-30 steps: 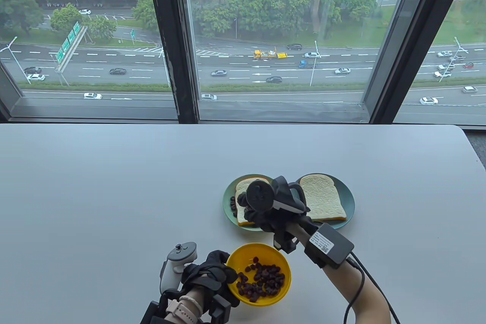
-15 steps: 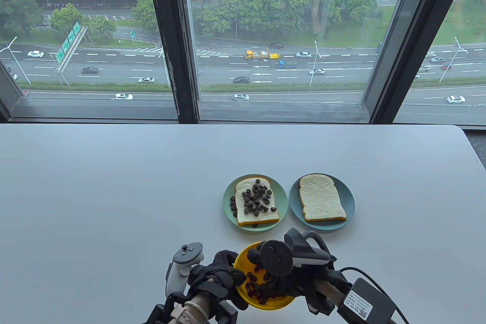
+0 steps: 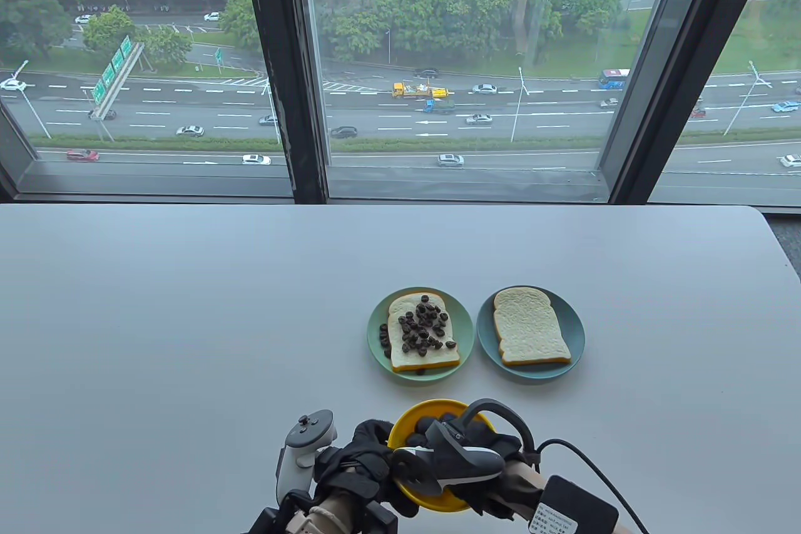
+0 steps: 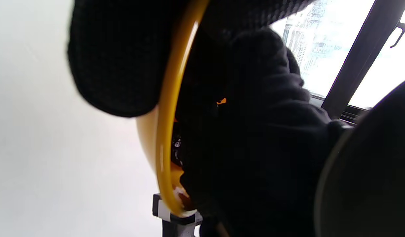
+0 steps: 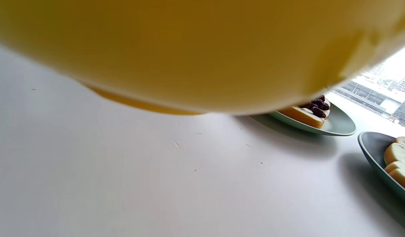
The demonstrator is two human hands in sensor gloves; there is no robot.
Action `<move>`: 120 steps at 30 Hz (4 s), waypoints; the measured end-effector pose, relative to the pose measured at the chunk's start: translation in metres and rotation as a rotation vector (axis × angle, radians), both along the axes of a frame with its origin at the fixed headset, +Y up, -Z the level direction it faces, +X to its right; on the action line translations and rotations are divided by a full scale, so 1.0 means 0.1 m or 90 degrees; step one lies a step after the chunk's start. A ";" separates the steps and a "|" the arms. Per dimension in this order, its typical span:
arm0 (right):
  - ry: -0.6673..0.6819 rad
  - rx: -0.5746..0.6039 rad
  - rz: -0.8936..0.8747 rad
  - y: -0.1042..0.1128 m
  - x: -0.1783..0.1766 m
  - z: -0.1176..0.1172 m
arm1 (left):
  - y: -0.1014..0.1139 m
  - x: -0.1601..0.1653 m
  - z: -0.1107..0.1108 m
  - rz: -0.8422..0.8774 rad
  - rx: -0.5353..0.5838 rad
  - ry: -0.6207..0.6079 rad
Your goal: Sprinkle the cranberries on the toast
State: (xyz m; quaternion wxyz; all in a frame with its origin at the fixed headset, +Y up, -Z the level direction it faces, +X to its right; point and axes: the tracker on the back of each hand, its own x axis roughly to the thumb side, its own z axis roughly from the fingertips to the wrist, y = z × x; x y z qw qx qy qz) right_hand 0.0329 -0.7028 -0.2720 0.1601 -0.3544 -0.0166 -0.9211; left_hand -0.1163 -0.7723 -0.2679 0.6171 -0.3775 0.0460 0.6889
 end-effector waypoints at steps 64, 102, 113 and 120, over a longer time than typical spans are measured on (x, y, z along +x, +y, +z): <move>-0.480 -0.015 -0.215 -0.40 1.75 -1.85 | -0.11 -0.18 -0.10 -0.055 -0.015 0.010; 0.122 -0.117 -0.082 -0.06 0.18 -0.05 | 0.04 -0.03 0.02 -0.040 0.012 -0.013; 0.128 -0.026 -0.171 -0.11 0.19 -0.05 | -0.02 -0.02 -0.02 -0.047 0.005 -0.029; 0.139 -0.073 -0.233 -0.08 0.24 -0.04 | -0.07 -0.04 -0.03 -0.061 -0.014 -0.042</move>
